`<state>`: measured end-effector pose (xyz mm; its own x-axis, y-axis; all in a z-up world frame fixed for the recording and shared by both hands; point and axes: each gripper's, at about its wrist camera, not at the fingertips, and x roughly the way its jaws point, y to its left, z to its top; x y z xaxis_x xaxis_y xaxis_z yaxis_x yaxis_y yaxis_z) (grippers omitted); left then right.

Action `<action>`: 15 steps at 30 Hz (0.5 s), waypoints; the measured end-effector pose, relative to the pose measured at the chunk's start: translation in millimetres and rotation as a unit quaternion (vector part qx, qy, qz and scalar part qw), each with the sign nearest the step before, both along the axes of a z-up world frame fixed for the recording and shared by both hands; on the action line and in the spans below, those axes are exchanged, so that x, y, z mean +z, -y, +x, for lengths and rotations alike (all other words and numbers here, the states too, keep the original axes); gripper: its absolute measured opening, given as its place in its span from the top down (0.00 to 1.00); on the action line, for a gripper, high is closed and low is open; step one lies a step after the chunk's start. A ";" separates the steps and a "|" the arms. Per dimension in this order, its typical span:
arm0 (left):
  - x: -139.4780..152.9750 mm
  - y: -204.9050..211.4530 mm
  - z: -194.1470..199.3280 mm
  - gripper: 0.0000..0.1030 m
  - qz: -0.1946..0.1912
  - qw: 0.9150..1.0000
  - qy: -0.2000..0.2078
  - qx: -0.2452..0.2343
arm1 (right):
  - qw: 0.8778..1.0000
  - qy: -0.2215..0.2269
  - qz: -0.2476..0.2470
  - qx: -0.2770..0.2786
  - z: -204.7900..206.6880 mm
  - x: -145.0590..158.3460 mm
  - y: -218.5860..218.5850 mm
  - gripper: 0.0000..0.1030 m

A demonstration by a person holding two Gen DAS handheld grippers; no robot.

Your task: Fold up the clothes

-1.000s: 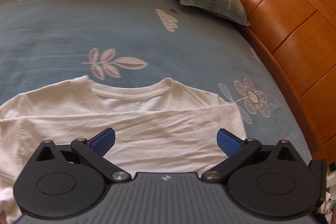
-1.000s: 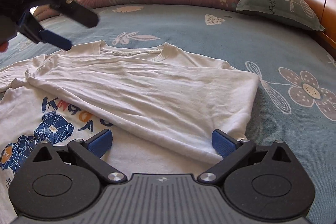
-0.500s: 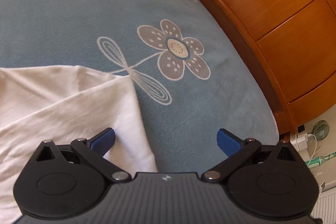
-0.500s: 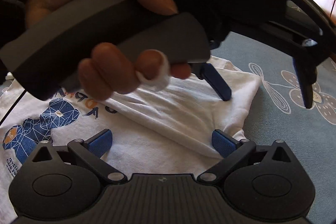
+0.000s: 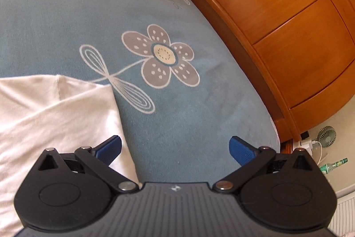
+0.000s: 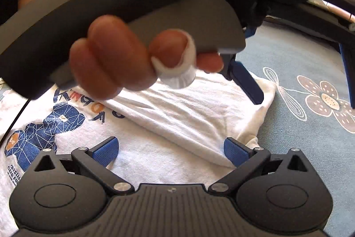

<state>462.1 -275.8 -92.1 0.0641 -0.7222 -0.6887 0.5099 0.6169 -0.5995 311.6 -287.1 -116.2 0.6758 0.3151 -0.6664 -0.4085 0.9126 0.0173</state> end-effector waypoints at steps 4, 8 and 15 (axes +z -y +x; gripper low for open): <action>-9.7 13.3 7.2 0.01 0.007 1.000 0.013 0.003 | 1.000 0.001 -0.001 -0.002 1.3 -0.5 0.9 0.00; -9.3 22.8 29.8 0.01 0.008 0.999 0.028 0.046 | 1.000 0.000 -0.002 -0.001 3.5 -0.2 2.1 0.00; 36.5 -13.1 9.7 0.01 0.037 0.996 0.069 0.052 | 1.000 -0.001 -0.015 0.003 4.2 5.0 3.2 0.00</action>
<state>471.8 -262.7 -55.6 0.2336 -0.6549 -0.7187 0.5146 0.7104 -0.4801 315.7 -290.3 -111.2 0.6725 0.2994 -0.6769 -0.4145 0.9100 -0.0093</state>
